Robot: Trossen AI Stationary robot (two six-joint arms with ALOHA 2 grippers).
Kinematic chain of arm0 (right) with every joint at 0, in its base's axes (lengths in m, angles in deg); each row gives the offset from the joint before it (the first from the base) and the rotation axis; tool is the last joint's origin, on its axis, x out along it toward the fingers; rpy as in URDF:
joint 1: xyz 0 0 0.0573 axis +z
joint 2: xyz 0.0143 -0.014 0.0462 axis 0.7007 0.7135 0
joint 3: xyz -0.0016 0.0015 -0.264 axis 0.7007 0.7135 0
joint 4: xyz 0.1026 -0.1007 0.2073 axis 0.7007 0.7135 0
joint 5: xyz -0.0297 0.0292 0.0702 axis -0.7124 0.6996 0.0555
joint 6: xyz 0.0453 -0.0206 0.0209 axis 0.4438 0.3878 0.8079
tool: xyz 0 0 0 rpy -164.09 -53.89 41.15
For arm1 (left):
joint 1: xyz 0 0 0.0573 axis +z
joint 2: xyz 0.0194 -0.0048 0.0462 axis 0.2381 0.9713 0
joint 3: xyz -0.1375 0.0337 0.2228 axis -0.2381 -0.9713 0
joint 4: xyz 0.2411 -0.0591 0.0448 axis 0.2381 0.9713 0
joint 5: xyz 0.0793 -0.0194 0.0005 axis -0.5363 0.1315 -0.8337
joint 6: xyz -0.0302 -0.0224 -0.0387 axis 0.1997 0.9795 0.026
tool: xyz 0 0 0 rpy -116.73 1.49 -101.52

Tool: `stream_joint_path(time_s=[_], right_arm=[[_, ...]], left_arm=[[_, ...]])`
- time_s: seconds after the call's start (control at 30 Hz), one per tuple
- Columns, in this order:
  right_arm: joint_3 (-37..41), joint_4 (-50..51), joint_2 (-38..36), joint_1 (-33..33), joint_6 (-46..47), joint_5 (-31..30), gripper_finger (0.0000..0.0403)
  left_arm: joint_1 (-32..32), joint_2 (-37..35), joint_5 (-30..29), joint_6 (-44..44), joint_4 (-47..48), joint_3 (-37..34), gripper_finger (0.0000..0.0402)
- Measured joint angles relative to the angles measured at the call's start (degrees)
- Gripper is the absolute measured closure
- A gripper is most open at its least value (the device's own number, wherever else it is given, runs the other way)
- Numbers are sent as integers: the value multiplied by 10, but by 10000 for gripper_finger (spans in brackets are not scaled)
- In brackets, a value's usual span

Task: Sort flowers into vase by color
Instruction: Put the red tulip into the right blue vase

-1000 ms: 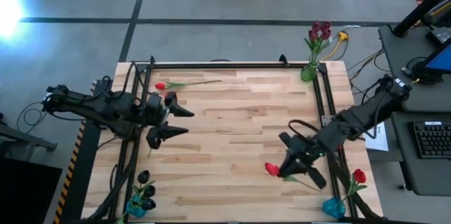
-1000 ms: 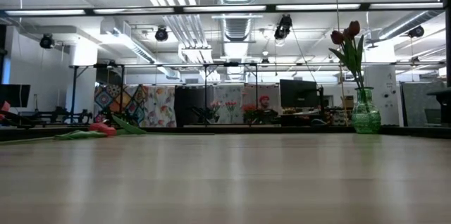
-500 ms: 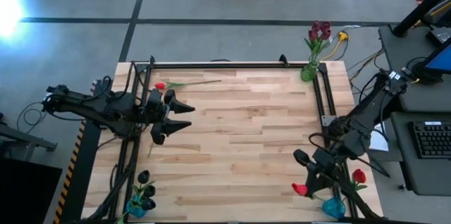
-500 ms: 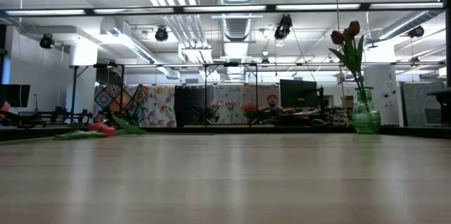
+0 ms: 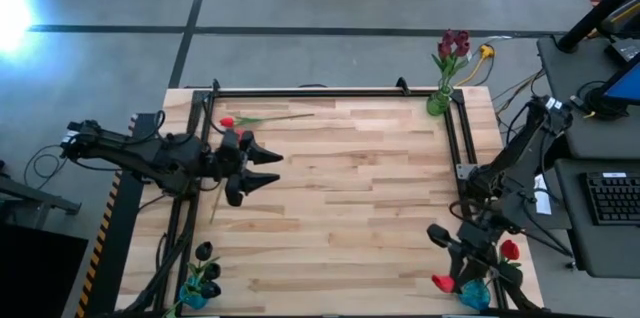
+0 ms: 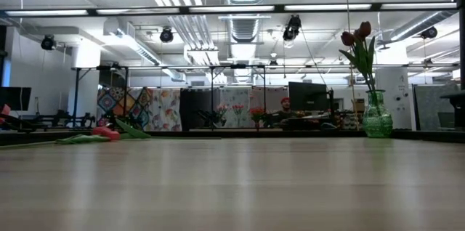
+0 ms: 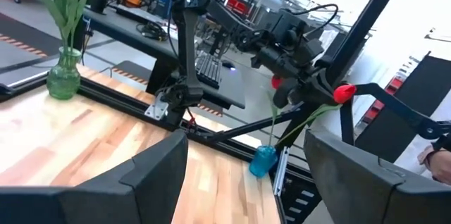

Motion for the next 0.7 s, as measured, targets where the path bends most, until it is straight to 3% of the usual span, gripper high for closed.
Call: stream_joint_path(time_s=[0.7], right_arm=[[9,34,12,56,-72,-4,390]], left_arm=[[0,2,-19,30,-1,0,130]])
